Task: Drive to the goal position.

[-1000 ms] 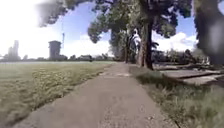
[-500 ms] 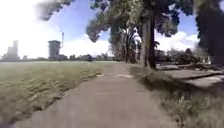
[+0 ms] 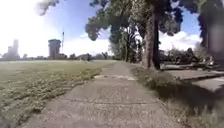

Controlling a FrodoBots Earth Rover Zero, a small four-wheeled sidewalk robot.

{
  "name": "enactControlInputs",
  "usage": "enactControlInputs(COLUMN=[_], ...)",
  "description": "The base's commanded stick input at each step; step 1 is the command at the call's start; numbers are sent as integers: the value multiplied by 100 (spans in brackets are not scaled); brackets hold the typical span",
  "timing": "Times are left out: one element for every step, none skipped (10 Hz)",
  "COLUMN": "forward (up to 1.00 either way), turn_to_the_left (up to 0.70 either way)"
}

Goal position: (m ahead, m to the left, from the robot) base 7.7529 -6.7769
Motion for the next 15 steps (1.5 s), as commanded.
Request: enactControlInputs(forward=[100,100,100,100,100,100,100,100,100,100,100,100,100,100,100], turn_to_the_left=[0,0,0,0,0,0,0,0,0,0,0,0,0,0,0])
